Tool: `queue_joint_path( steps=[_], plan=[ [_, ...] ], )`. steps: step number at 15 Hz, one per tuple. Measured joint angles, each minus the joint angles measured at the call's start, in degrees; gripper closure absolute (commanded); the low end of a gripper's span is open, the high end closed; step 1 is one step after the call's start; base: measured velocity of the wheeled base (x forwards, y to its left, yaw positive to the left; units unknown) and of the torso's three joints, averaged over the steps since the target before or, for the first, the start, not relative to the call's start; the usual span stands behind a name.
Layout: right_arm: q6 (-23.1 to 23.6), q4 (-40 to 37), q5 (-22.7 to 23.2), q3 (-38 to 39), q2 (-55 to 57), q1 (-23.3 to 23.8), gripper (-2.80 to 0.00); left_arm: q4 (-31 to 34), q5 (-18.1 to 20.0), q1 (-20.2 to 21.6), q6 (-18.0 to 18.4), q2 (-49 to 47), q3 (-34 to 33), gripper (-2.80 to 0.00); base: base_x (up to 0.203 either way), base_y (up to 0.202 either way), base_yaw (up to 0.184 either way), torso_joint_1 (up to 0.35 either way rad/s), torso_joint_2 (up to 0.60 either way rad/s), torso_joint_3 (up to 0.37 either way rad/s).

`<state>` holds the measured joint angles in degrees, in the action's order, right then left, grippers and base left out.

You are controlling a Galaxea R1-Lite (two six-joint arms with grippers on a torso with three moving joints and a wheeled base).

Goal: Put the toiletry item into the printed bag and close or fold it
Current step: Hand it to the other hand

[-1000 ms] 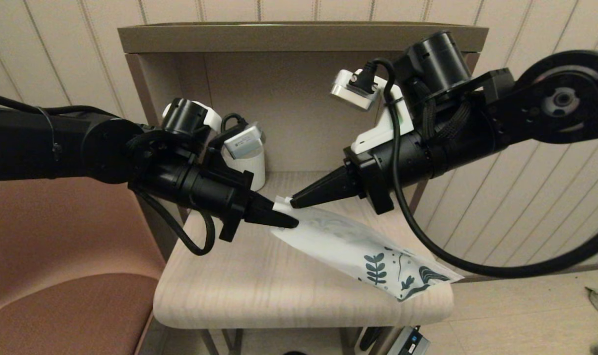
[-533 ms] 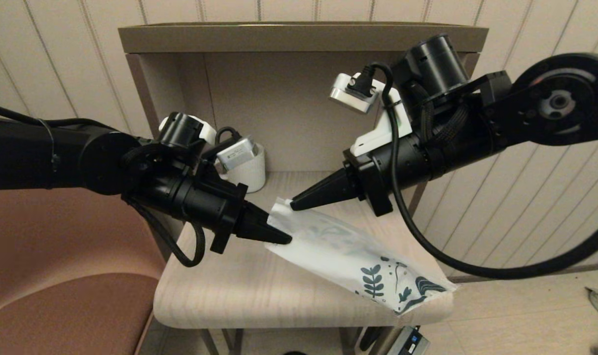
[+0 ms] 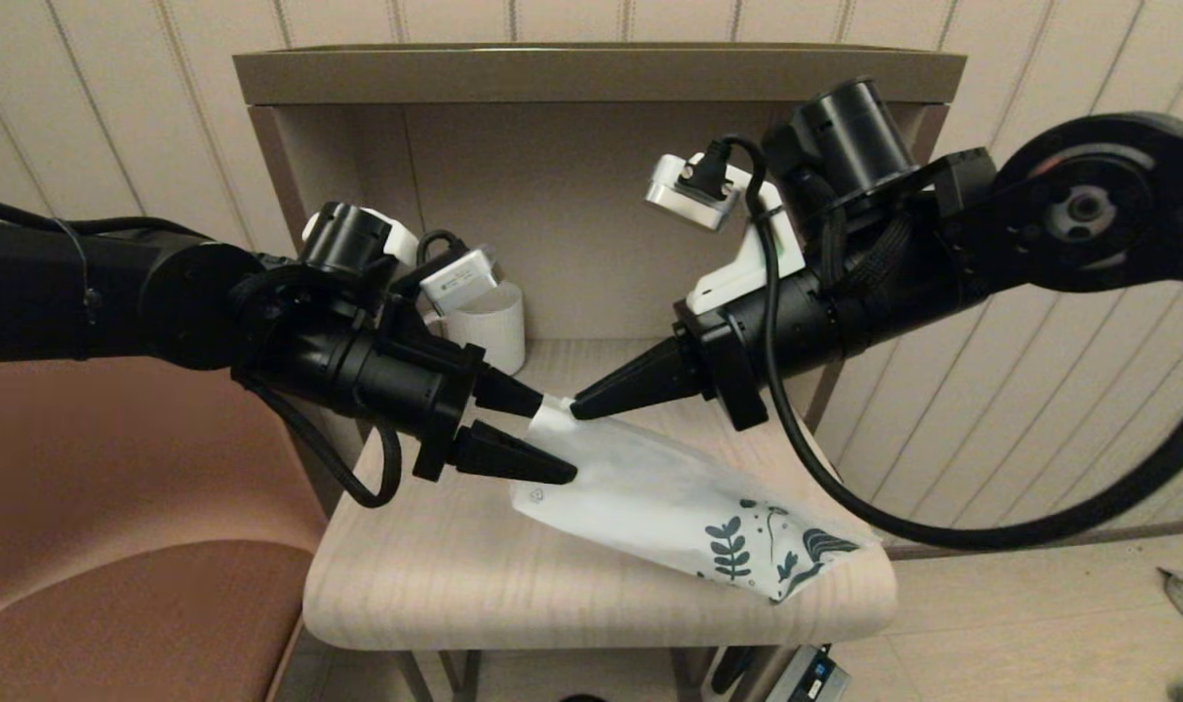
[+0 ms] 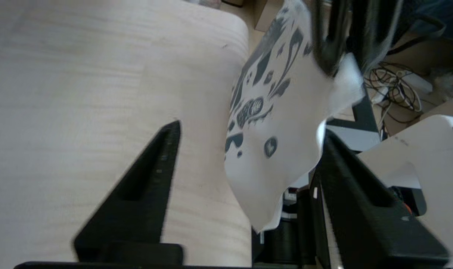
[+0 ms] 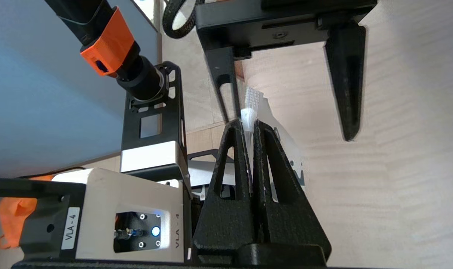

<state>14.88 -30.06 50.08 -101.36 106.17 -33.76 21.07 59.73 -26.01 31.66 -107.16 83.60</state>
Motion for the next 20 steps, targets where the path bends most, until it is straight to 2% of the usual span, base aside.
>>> queue_joint_path(
  steps=[10,14,20],
  plan=[
    [0.2,-0.6,-0.7,-1.3,1.3,-1.4,0.0,0.9,-1.0,0.0,0.2,1.5,-1.0,-2.8,0.0,0.0,0.0,0.0,0.0,0.0],
    [0.2,-1.4,-0.7,-1.3,0.4,-1.4,0.0,1.1,-2.7,0.5,1.6,0.5,-2.4,-2.8,0.0,0.0,0.0,0.0,0.0,0.0],
    [0.2,-1.1,-0.4,-1.3,-0.3,-1.8,0.0,0.8,-1.5,0.4,1.6,-1.3,-0.6,-2.8,0.0,0.0,0.0,0.0,0.0,0.0]
  ],
)
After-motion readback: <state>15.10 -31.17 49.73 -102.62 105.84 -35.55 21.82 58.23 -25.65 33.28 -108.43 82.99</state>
